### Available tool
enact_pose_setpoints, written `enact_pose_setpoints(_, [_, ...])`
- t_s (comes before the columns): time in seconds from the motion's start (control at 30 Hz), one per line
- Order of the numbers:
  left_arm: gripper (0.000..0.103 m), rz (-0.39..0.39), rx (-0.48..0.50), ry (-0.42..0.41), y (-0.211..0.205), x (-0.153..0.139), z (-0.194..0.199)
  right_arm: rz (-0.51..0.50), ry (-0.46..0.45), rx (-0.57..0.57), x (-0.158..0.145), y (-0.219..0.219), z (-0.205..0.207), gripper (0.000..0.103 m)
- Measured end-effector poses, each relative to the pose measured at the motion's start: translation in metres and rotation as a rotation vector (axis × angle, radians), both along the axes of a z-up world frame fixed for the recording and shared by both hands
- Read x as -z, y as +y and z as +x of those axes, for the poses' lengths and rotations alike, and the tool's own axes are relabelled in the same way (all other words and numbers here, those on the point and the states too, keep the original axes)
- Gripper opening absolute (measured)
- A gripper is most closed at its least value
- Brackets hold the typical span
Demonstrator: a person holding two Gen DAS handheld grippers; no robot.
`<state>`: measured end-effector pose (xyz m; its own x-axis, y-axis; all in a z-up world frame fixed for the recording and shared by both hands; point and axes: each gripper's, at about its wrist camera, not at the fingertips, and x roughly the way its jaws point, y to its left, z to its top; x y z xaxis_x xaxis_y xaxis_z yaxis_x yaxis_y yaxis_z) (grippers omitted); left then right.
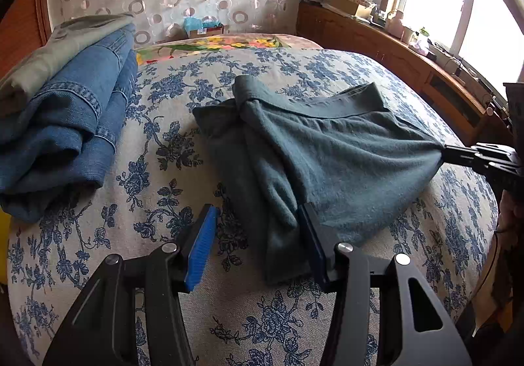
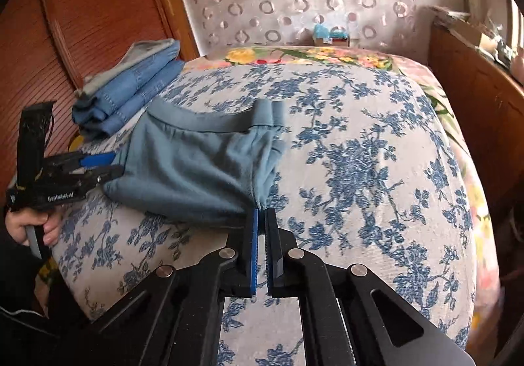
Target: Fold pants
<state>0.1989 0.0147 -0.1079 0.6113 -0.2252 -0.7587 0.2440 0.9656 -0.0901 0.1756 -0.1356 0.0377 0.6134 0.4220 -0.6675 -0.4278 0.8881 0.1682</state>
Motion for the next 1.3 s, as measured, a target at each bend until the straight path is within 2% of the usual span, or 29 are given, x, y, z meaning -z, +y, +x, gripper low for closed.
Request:
enact_pose_setpoints(0.13, [0.052, -0.002, -0.001, 0.001, 0.0, 0.0, 0.001, 0.0, 0.023, -0.025, 0.004, 0.005, 0.0, 0.003])
enact_pose_setpoints(0.27, [0.052, -0.003, -0.001, 0.002, 0.0, 0.0, 0.001, 0.017, 0.007, -0.016, -0.006, 0.002, -0.002, 0.003])
enact_pose_setpoints(0.33, [0.052, -0.005, -0.001, 0.003, 0.0, 0.0, 0.001, 0.024, -0.007, -0.003, -0.012, -0.002, 0.0, 0.013])
enact_pose_setpoints(0.43, [0.052, -0.005, -0.002, 0.003, -0.001, 0.001, 0.0, 0.033, -0.008, -0.002, -0.016, -0.002, 0.009, 0.022])
enact_pose_setpoints(0.63, [0.052, -0.007, -0.002, 0.004, -0.001, 0.001, 0.0, 0.036, 0.032, 0.002, -0.008, 0.015, 0.041, 0.045])
enact_pose_setpoints(0.93, [0.052, -0.007, -0.002, 0.005, 0.0, 0.001, 0.001, -0.04, 0.073, 0.026, 0.006, 0.043, 0.077, 0.045])
enact_pose_setpoints(1.3, [0.052, -0.028, -0.023, 0.0, -0.001, -0.006, 0.003, -0.044, 0.015, 0.03, 0.011, 0.049, 0.077, 0.046])
